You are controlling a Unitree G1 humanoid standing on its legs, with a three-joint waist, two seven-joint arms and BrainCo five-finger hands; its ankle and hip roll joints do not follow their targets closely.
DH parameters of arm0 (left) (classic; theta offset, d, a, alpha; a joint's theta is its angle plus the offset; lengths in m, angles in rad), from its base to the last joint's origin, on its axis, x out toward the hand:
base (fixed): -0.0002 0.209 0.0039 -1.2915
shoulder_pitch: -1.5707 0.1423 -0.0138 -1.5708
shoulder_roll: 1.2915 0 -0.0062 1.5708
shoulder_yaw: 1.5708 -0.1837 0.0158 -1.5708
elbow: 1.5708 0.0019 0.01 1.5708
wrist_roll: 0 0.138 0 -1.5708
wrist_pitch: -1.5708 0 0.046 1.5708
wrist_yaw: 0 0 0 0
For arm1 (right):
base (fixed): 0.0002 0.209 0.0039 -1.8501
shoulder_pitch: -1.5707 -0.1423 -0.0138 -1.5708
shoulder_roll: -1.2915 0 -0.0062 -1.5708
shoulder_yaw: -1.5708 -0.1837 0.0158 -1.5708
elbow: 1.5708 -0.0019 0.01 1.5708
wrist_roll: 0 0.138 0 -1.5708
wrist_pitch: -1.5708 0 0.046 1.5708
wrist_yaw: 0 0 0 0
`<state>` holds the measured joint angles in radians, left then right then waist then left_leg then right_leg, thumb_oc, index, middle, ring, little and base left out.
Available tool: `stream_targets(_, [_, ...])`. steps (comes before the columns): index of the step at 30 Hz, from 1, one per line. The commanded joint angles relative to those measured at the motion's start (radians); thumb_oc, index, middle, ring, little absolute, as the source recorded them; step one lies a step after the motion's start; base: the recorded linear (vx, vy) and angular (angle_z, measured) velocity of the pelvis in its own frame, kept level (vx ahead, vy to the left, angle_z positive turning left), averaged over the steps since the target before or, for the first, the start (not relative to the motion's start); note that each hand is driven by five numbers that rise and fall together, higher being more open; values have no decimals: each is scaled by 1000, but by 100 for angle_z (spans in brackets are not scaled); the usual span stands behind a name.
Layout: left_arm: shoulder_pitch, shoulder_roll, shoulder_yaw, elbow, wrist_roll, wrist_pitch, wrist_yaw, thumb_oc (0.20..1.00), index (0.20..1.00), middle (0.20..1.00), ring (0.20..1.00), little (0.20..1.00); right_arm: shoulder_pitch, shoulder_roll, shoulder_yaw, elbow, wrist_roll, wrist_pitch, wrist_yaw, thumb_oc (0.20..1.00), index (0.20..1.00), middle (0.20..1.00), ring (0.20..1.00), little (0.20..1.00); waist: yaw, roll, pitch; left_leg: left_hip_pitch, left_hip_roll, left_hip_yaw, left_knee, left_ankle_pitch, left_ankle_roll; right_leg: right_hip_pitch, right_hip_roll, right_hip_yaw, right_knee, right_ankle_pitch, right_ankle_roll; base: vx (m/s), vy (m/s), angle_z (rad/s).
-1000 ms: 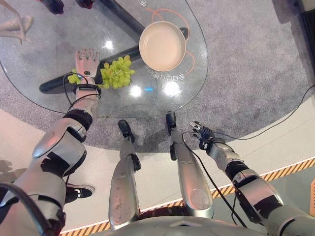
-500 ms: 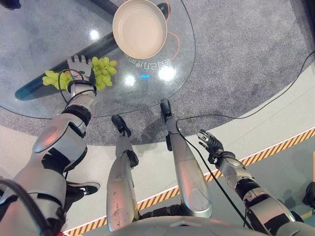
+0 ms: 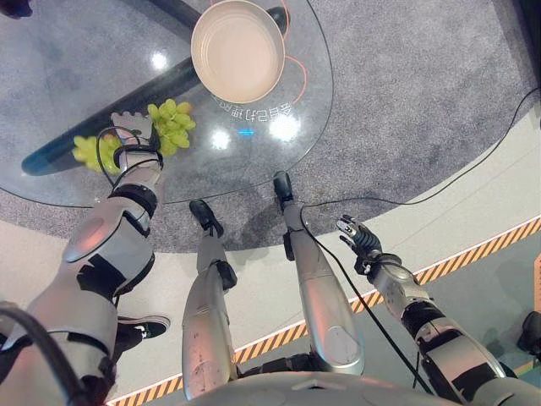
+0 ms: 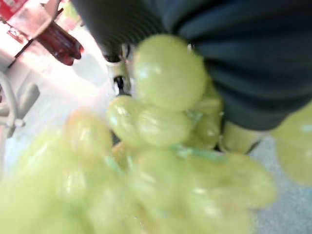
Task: Pick up fruits into the plate
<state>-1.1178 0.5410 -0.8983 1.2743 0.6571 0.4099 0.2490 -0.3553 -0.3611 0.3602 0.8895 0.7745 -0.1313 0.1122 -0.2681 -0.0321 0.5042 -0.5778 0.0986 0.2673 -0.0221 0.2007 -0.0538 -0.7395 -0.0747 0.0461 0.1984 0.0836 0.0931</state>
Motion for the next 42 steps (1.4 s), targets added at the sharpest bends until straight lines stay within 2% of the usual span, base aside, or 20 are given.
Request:
stream_targets(1, [10,-14,57,69,-24,-22,11,200,200,200,200,200,12,14,2,-10,27,3,-7,1000,1000,1000,1000,1000,-15,-49,16,15,-18,-21,74,-92,-41,52,63,-48,-80,62,-12,-49,1,2])
stream_targets(6, [11,-11,65,57,-63,-35,27,200,200,200,200,200,9,16,3,-12,24,9,-12,1000,1000,1000,1000,1000,-7,-45,16,43,-16,-26,44,-81,-42,79,63,-48,-90,59,-10,-21,1,1])
stream_targets(10, [14,-2,83,31,-147,-72,50,200,200,200,200,200,13,17,3,-21,13,6,-19,1000,1000,1000,1000,1000,2,-39,16,83,-14,-29,13,-70,-44,116,63,-50,-102,56,-6,-19,6,1])
stream_targets(15, [21,22,125,-43,-305,-178,74,200,200,200,200,200,11,12,-4,-35,-2,-8,-36,1000,1000,1000,1000,1000,20,-18,16,155,-18,-39,-18,-58,-42,188,64,-55,-113,47,-8,-11,18,1])
stream_targets(22, [116,56,236,-233,-517,-330,5,200,200,200,200,200,40,1,-55,-72,-12,-54,-39,1000,1000,1000,1000,1000,57,22,16,303,-19,-60,-46,-69,-39,347,58,-92,-109,4,-10,15,37,9])
stream_targets(24, [142,61,258,-269,-534,-358,-6,200,200,200,200,200,50,0,-67,-78,-20,-68,-32,1000,1000,1000,1000,1000,63,28,14,329,-20,-65,-47,-74,-40,379,54,-100,-111,-3,-9,54,32,16])
stream_targets(25, [188,63,283,-343,-552,-396,-27,200,200,200,200,200,68,-1,-83,-99,-33,-77,-34,1000,1000,1000,1000,1000,76,37,-12,356,-22,-67,-50,-82,-39,411,45,-112,-115,-10,-7,113,29,25])
stream_targets(27, [222,70,301,-400,-555,-414,-44,200,200,200,200,200,85,-4,-94,-117,-43,-84,-34,1000,1000,1000,1000,1000,83,42,-32,375,-24,-68,-52,-89,-38,437,38,-124,-122,-14,-5,107,18,21])
stream_targets(28, [259,81,309,-493,-588,-406,-70,200,200,200,200,200,97,-7,-101,-134,-57,-95,-37,1000,1000,1000,1000,1000,96,49,-60,398,-28,-73,-53,-97,-36,470,31,-134,-130,-20,-5,80,14,13])
stream_targets(30, [288,93,323,-551,-610,-409,-100,200,200,200,200,200,105,-11,-105,-151,-70,-105,-38,1000,1000,1000,1000,1000,105,52,-80,416,-30,-79,-55,-103,-35,495,26,-143,-137,-24,-5,112,11,19])
stream_targets(34, [412,146,365,-759,-676,-418,-193,200,200,200,200,200,136,-41,-123,-248,-93,-91,1,1000,1000,1000,1000,1000,140,53,-146,471,-36,-98,-55,-120,-31,575,12,-167,-156,-35,-2,148,-11,15])
stream_targets(37, [518,164,423,-904,-687,-429,-312,200,200,200,200,200,159,-62,-126,-340,-158,-45,64,1000,1000,1000,1000,1000,178,41,-218,525,-37,-112,-54,-133,-25,650,-2,-191,-172,-38,4,245,-68,20])
stream_targets(39, [543,167,440,-944,-699,-430,-348,200,200,200,200,200,165,-73,-121,-361,-186,-36,97,1000,1000,1000,1000,1000,187,38,-237,542,-37,-116,-54,-137,-22,670,-5,-197,-176,-39,7,203,-43,14])
stream_targets(42, [604,180,470,-1030,-741,-429,-442,200,200,200,200,200,177,-114,-115,-426,-250,26,182,1000,1000,1000,1000,1000,213,29,-293,585,-39,-125,-57,-147,-18,724,-11,-213,-189,-41,14,234,-45,9])
